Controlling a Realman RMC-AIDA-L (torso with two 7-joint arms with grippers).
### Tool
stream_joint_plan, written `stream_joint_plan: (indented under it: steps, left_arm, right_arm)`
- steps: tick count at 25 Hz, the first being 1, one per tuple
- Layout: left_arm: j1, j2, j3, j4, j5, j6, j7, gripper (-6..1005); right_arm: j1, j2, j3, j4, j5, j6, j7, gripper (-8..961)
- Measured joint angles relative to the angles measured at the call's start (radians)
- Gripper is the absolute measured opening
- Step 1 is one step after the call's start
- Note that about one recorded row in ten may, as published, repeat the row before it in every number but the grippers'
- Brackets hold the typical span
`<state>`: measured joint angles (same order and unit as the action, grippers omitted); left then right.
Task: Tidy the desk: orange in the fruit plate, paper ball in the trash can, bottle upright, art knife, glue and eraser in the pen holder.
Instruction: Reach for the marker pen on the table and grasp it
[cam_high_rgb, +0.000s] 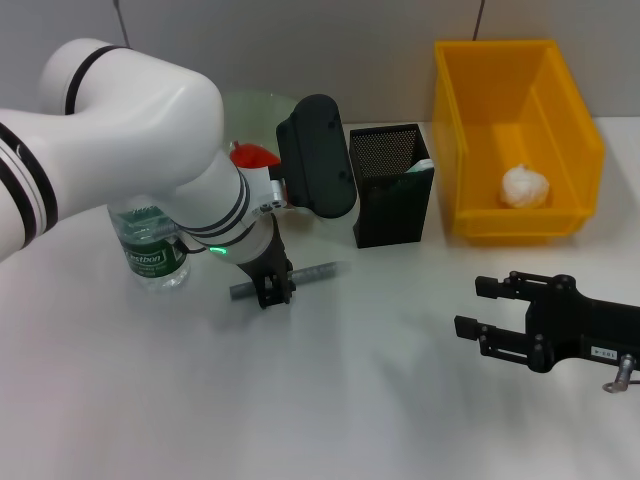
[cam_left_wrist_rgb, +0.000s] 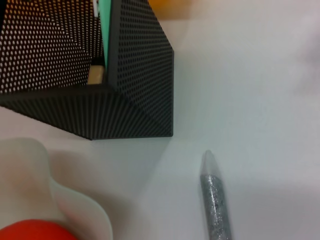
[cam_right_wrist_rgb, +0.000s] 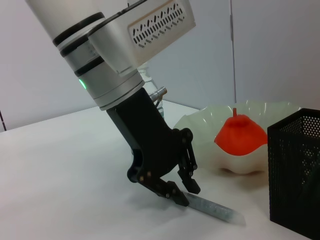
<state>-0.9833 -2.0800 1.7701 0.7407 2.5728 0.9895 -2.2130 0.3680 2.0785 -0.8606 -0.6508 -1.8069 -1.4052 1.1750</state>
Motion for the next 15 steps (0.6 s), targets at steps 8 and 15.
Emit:
stream_joint_plan:
  steps: [8, 15]
  left_arm:
    - [-0.002, 0.0, 0.0, -0.012, 0.0, -0.001, 0.003, 206]
    - [-0.004, 0.0, 0.0, -0.015, 0.005, -0.005, 0.005, 190]
  right_arm:
    - [0.002, 0.001, 0.0, 0.002, 0.0, 0.0, 0.0, 627]
    - [0.008, 0.002, 0.0, 0.002, 0.0, 0.0, 0.0, 627]
